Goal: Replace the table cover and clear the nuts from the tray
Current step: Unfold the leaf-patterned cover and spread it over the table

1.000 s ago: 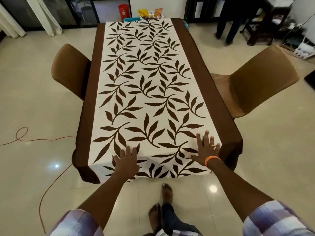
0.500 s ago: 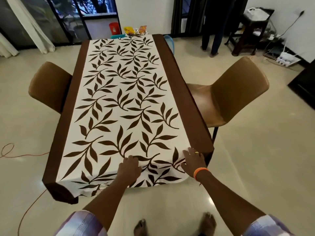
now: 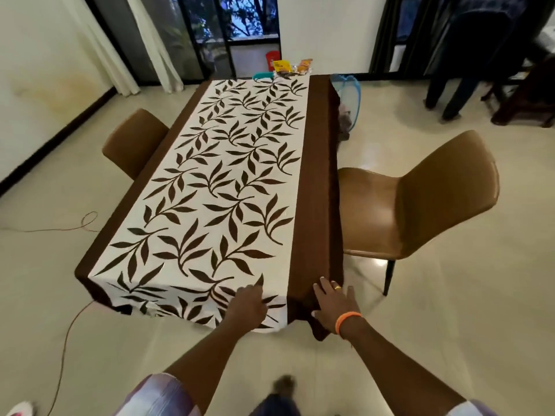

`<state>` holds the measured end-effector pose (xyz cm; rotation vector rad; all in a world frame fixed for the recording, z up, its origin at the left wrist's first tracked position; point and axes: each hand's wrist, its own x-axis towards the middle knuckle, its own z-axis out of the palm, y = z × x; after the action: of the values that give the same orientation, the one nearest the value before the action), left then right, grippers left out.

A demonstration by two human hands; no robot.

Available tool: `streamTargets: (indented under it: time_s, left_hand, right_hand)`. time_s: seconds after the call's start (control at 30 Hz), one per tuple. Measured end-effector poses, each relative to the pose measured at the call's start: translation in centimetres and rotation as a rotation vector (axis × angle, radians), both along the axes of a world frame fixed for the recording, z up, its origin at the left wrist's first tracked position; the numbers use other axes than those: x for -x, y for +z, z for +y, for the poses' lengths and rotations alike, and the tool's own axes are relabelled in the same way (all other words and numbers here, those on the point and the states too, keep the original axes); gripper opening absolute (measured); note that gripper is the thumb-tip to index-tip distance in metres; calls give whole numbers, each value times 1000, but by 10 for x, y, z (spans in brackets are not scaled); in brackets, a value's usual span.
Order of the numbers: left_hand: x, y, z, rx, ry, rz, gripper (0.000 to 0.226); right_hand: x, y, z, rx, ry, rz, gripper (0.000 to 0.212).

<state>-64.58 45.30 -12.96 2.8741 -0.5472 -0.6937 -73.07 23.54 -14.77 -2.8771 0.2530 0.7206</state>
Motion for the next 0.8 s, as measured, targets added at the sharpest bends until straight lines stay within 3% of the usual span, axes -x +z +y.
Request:
streamTargets:
  time_s: [0.3, 0.43, 0.5, 0.63, 0.8]
  left_hand:
    - [-26, -8, -128, 15, 92, -51, 68]
    - [-41, -24, -199, -50, 159, 37, 82]
    - [-45, -23, -236, -83, 244, 61, 71]
    - [-79, -11, -294, 25, 394, -91, 29]
    - [-121, 14, -386, 265, 427, -88, 16]
  right_hand:
    - [-39, 3, -113, -41, 73, 58, 71]
    - [-66, 13, -194, -37, 83, -2, 56]
    - [-81, 23, -238, -28, 66, 7, 52]
    - [-123, 44, -321, 15, 58, -27, 57]
    - [-171, 57, -410, 20, 87, -83, 58]
